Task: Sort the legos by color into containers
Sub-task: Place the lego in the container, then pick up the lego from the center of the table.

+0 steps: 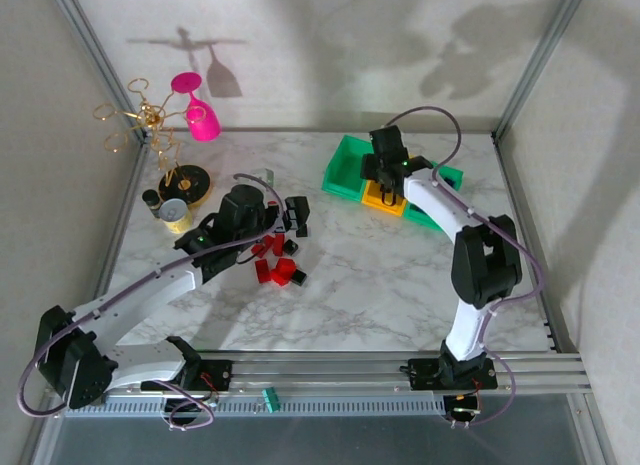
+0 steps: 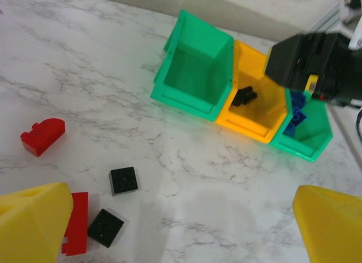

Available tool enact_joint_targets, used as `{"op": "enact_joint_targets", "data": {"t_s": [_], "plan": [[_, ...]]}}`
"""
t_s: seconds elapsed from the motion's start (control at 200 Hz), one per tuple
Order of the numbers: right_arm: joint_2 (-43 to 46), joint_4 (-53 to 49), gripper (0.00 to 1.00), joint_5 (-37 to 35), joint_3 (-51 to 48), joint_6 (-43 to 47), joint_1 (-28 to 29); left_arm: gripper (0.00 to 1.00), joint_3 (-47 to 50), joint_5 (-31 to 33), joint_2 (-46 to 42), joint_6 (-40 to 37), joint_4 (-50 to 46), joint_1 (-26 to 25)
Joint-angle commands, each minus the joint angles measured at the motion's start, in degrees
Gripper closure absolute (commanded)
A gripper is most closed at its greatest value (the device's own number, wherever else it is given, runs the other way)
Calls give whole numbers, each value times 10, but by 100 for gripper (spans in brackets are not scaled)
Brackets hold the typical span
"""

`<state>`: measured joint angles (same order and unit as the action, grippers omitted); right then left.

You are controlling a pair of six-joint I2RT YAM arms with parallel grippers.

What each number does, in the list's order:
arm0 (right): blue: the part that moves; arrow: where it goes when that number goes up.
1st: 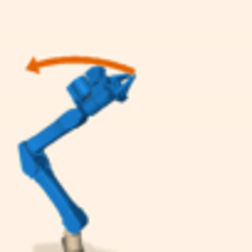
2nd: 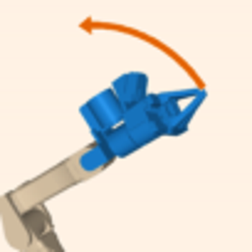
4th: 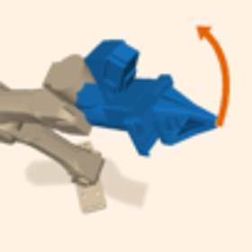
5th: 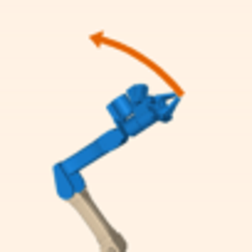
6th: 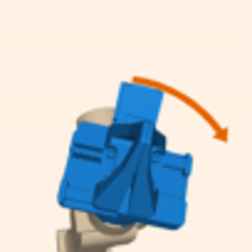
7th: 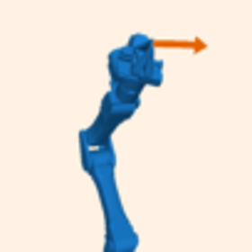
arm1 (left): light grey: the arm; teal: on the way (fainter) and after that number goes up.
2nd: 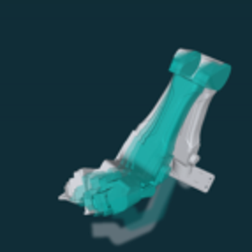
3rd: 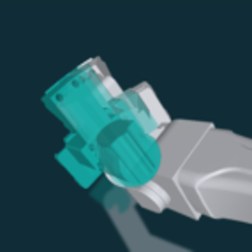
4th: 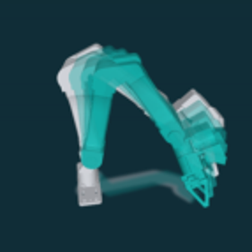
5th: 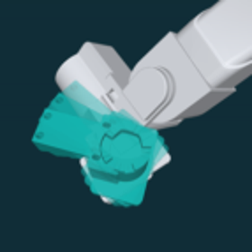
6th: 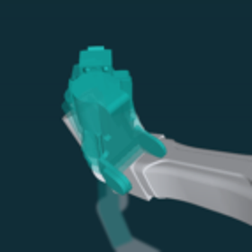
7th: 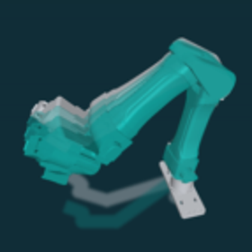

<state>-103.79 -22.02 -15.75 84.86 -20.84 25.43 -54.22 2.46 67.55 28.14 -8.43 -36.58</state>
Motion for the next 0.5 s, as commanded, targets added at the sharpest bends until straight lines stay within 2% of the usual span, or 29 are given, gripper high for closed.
{"op": "enact_joint_targets", "data": {"t_s": [0.0,0.32,0.496], "plan": [[36,6,38,19,-43,-15,26,0,10,-14,-46,41,-14,5],[77,32,33,40,-144,-44,141,0,89,-7,-135,74,-68,4],[66,60,30,47,-173,-46,233,0,113,16,-183,89,-119,5]]}}
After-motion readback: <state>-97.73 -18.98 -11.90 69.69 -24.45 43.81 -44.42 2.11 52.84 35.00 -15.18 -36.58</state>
